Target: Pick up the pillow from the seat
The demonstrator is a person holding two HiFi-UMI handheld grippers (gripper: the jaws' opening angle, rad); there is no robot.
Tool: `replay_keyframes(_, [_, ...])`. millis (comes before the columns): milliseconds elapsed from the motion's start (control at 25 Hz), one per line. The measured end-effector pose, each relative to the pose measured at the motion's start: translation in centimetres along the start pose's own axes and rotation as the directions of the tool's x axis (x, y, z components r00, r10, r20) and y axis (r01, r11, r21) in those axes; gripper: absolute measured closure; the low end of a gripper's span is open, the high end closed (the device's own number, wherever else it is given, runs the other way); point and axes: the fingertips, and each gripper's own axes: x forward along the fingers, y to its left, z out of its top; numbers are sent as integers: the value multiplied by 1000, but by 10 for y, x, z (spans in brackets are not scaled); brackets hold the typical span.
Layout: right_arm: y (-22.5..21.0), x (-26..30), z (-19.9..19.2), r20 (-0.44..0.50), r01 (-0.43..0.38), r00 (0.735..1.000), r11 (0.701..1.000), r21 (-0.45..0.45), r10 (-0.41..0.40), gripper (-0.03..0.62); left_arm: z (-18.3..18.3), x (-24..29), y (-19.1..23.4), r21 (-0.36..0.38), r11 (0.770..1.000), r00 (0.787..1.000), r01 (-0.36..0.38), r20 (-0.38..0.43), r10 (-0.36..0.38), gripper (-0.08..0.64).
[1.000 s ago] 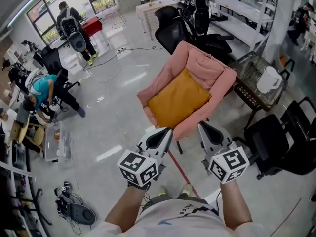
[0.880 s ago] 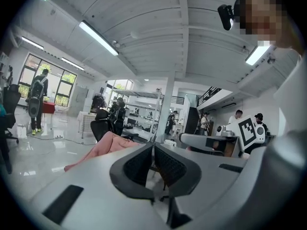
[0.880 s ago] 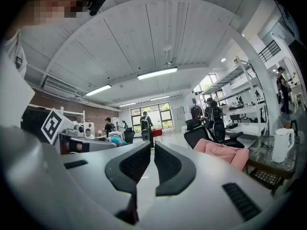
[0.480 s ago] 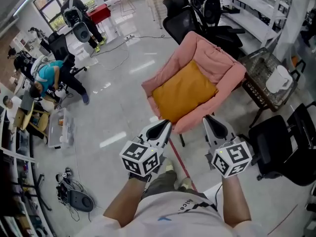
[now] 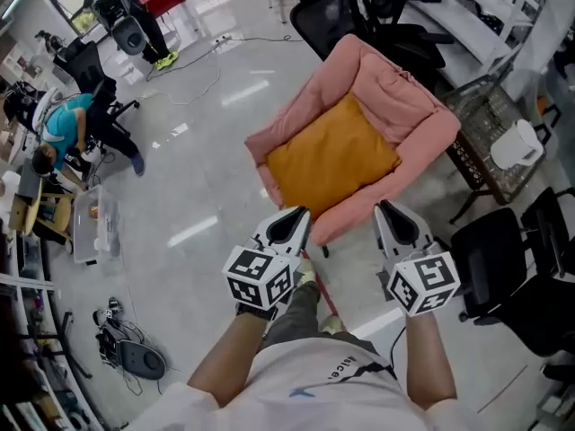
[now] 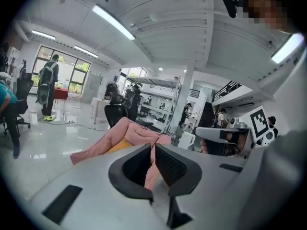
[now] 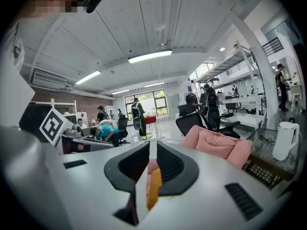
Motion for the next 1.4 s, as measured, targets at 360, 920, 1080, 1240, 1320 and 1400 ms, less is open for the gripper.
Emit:
replay_keyframes(360, [-65, 132, -62, -156, 121, 982, 991, 64, -110, 508, -35, 107, 116, -73, 997, 992, 9, -128, -19, 468])
replay_keyframes(920, [-171, 207, -181, -399, 291, 875, 956, -19, -275, 438, -194, 196, 265, -287, 928, 916, -238, -384, 116, 368])
replay_keyframes(1080, [-212, 231, -204, -425, 306, 850, 948, -85, -312, 410, -223, 214, 301, -318, 883, 893, -345, -402, 204, 345])
replay_keyframes(1240, [-261, 253, -231, -448, 345, 808, 924, -165, -382, 375, -249, 232, 339, -350, 818, 860, -456, -411, 303, 320])
replay_keyframes(1320, [-287, 261, -248, -481, 342, 784, 920, -191, -391, 348, -264, 243, 356, -372, 779, 839, -504, -423, 341, 307])
replay_keyframes(1400, [-311, 266, -261, -509, 326, 767, 921, -214, -390, 316, -281, 260, 366, -394, 749, 826, -533, -435, 359, 296])
